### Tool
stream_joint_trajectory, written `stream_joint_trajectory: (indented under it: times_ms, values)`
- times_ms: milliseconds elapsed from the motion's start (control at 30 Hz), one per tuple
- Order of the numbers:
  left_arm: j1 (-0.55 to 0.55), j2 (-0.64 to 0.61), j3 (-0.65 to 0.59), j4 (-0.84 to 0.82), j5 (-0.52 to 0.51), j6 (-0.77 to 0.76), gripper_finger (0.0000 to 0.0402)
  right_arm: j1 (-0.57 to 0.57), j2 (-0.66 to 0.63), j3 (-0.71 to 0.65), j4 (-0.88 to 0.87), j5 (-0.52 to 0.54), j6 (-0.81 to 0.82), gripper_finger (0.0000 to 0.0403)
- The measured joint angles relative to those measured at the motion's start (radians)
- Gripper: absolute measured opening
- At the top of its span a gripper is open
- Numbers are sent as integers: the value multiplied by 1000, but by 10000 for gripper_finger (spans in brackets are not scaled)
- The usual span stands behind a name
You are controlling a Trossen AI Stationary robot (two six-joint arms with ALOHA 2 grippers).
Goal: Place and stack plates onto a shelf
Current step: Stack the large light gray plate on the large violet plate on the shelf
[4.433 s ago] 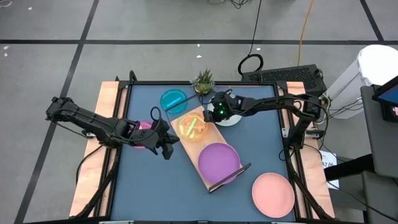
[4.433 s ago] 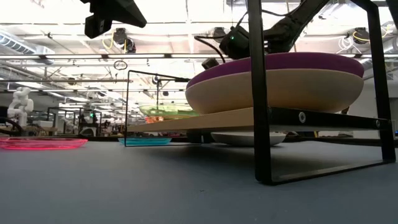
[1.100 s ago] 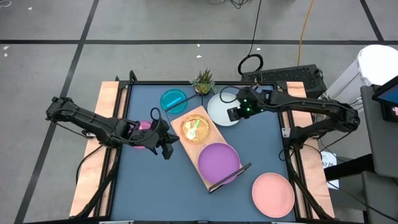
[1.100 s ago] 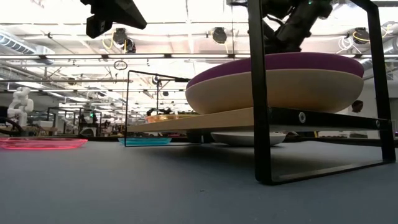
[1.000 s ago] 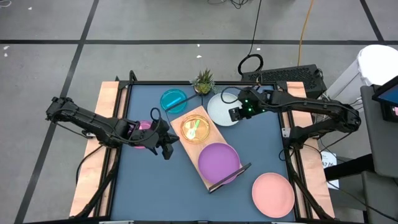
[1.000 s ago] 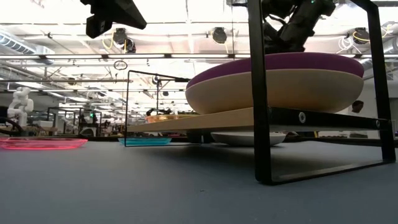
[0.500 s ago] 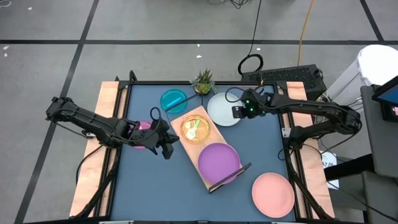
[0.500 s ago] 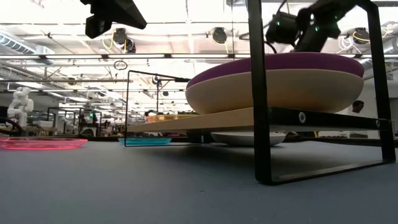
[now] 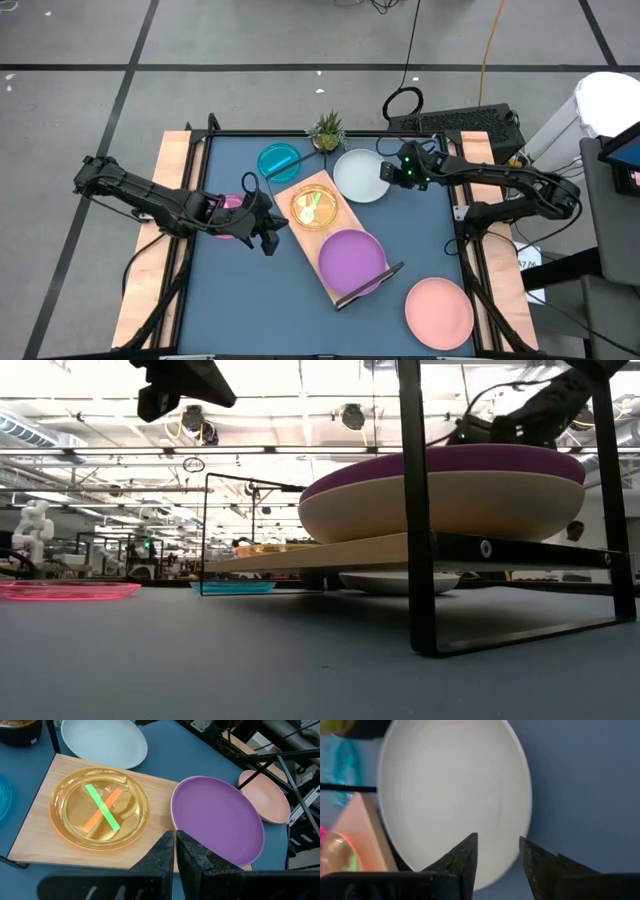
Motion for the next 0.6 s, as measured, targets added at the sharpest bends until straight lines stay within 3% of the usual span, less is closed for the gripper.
stream_joint_trajectory:
  times_ms: [300,600]
  values:
    - [32,0,0,0,0,-7,23,-53,0,-89,109,-22,25,161]
    - [60,0,0,0,-1,13,23,-66,0,-166,236,-21,53,132]
